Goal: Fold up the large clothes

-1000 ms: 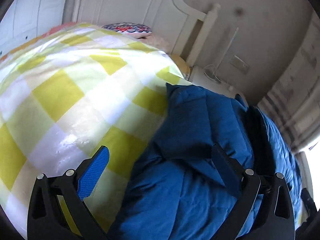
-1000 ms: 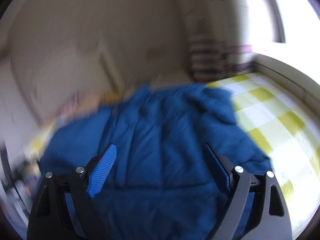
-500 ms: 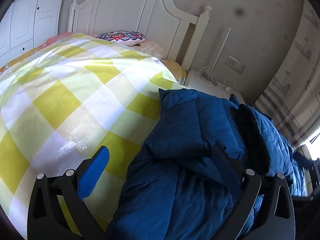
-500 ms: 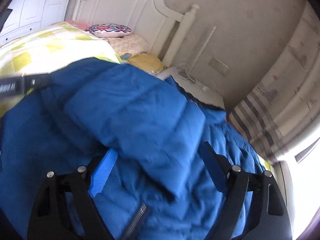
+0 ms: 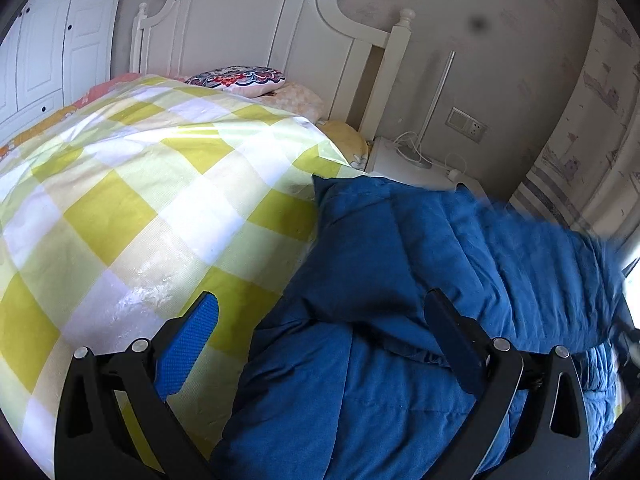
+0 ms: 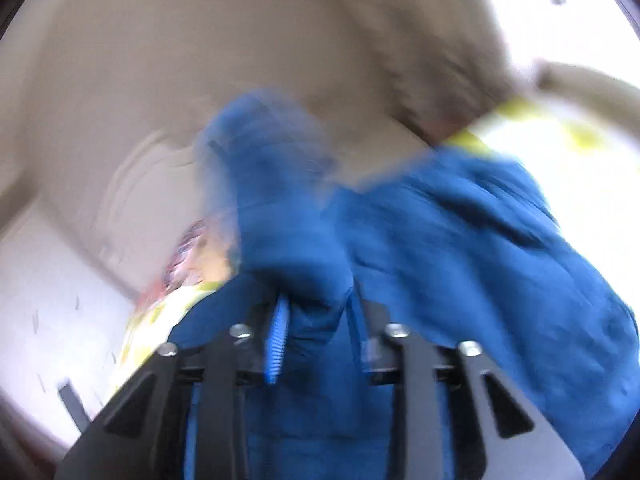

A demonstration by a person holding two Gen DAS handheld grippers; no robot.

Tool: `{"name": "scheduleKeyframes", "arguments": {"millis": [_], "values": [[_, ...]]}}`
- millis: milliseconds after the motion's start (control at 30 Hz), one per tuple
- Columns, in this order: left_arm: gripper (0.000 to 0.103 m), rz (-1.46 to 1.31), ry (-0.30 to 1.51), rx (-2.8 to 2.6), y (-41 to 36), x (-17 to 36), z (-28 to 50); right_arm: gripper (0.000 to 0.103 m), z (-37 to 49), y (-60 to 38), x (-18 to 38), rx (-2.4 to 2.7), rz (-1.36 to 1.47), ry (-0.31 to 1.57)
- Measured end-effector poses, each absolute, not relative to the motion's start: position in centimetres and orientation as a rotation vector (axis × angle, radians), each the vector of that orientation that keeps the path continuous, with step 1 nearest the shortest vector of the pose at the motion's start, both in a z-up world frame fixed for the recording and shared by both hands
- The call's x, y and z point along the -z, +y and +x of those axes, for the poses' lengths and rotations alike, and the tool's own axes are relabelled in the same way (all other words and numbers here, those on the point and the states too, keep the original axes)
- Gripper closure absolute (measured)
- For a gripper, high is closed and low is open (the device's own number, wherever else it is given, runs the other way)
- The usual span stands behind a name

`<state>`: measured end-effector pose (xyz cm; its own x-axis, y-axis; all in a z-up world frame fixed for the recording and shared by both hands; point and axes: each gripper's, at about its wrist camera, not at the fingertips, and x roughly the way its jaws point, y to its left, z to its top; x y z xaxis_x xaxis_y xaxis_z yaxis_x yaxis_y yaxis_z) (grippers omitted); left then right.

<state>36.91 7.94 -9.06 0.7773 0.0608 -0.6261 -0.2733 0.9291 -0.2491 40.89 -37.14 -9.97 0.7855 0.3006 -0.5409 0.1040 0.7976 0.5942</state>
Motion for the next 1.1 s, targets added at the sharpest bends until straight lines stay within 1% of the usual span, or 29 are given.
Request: {"name": "scheduleKeyframes", "arguments": {"millis": [67, 167, 200, 233, 267, 333, 433, 467, 600, 700, 767, 800, 833, 867, 900, 933, 1000, 1033, 1100], "values": [[0.005, -0.329, 0.664, -0.187, 7.8, 9.1, 37.0, 0.064, 40.6, -38.5, 11.7, -0.188, 0.74, 0.668], [0.005, -0.33, 0.667, -0.189, 7.9, 9.1, 37.1, 0.063, 40.3, -39.1, 11.3, -0.189, 0.746, 0.633], [0.005, -0.332, 0.669, -0.189, 7.9, 9.1, 37.1, 0.067, 40.3, -39.1, 11.3, -0.178, 0.727, 0.634], [0.005, -0.333, 0.671, -0.189, 8.0, 9.1, 37.1, 0.081, 40.3, -38.9, 11.4, -0.172, 0.716, 0.64], [0.005, -0.336, 0.67, -0.19, 8.1, 9.1, 37.1, 0.084, 40.2, -38.4, 11.4, -0.159, 0.7, 0.641], [0.005, -0.339, 0.667, -0.192, 8.1, 9.1, 37.0, 0.093, 40.1, -38.0, 10.9, -0.153, 0.663, 0.609], [0.005, -0.336, 0.669, -0.195, 8.1, 9.1, 37.0, 0.095, 38.9, -37.2, 9.8, -0.156, 0.618, 0.522], [0.005, -0.335, 0.667, -0.196, 8.1, 9.1, 37.0, 0.095, 38.5, -37.2, 9.8, -0.142, 0.62, 0.519], [0.005, -0.331, 0.672, -0.198, 8.2, 9.2, 37.1, 0.096, 37.5, -37.9, 10.2, -0.11, 0.684, 0.548], [0.005, -0.331, 0.672, -0.197, 8.2, 9.2, 37.1, 0.096, 36.2, -37.1, 9.7, -0.104, 0.623, 0.552], [0.005, -0.331, 0.674, -0.197, 8.2, 9.2, 37.1, 0.096, 36.2, -36.7, 10.1, -0.088, 0.594, 0.617], [0.005, -0.331, 0.674, -0.197, 8.3, 9.2, 37.1, 0.094, 36.1, -36.8, 10.5, -0.071, 0.597, 0.651], [0.005, -0.332, 0.673, -0.198, 8.3, 9.2, 37.1, 0.089, 35.9, -36.8, 10.6, -0.06, 0.597, 0.678], [0.005, -0.334, 0.67, -0.199, 8.3, 9.2, 37.0, 0.087, 35.3, -36.9, 10.6, -0.034, 0.598, 0.695], [0.005, -0.336, 0.67, -0.201, 8.4, 9.2, 37.0, 0.084, 34.3, -37.2, 10.3, 0.011, 0.611, 0.674], [0.005, -0.338, 0.67, -0.201, 8.4, 9.2, 37.0, 0.076, 33.4, -37.5, 9.9, 0.049, 0.626, 0.631], [0.005, -0.337, 0.672, -0.201, 8.4, 9.2, 37.0, 0.064, 31.6, -37.6, 8.1, 0.113, 0.597, 0.507], [0.005, -0.334, 0.674, -0.201, 8.4, 9.2, 37.1, 0.063, 31.7, -37.0, 6.8, 0.123, 0.523, 0.463], [0.005, -0.329, 0.675, -0.201, 8.4, 9.3, 37.1, 0.057, 33.4, -35.3, 5.4, 0.069, 0.392, 0.466]]}}
